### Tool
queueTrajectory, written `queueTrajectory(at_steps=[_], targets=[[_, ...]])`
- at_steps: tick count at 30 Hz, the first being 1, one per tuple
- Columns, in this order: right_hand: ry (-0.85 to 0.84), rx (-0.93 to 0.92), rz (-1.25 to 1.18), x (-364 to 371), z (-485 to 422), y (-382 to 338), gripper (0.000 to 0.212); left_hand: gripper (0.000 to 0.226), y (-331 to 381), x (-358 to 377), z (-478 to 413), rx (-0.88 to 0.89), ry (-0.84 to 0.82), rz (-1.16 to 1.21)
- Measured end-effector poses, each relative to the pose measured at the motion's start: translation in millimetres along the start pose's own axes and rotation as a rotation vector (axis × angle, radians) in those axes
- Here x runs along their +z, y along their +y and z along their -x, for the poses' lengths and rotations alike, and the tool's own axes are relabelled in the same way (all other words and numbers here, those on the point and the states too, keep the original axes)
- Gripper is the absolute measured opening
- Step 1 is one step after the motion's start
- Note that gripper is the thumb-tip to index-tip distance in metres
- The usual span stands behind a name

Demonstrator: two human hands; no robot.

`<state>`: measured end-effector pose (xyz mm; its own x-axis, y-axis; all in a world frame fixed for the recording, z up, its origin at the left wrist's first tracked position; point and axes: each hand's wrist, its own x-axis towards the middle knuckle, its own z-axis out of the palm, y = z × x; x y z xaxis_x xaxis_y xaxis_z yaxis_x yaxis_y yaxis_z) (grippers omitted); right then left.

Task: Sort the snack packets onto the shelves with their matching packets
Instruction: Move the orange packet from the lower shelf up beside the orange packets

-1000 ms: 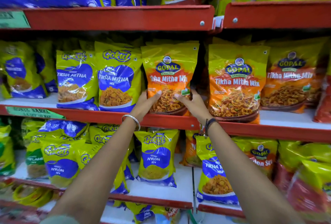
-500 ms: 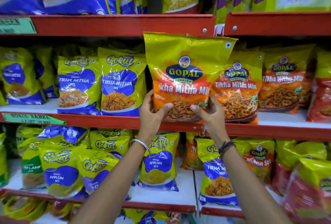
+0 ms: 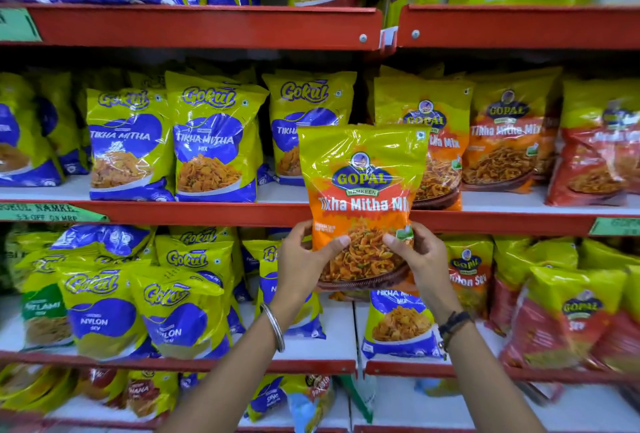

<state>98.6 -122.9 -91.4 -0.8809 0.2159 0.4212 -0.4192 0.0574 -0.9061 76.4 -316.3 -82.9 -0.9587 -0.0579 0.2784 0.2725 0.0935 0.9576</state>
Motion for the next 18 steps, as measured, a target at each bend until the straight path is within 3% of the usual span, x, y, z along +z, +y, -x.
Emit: queueTrajectory(at_steps=[9,14,18], targets=[[0.024,0.03,-0.01,-20.1,4.2,2.8,0.051,0.05,8.5,17.3,7.8,-0.003,-0.016,-0.053],[0.01,-0.001,-0.002,-49.3,-4.7,-7.1,0.032,0.051,21.9,41.6,5.2,0.039,-0.028,-0.036],[0.008,-0.077,0.025,-95.0,-26.1,-25.0,0.044,0.06,42.9,85.2,-3.3,0.089,-0.051,0.027]])
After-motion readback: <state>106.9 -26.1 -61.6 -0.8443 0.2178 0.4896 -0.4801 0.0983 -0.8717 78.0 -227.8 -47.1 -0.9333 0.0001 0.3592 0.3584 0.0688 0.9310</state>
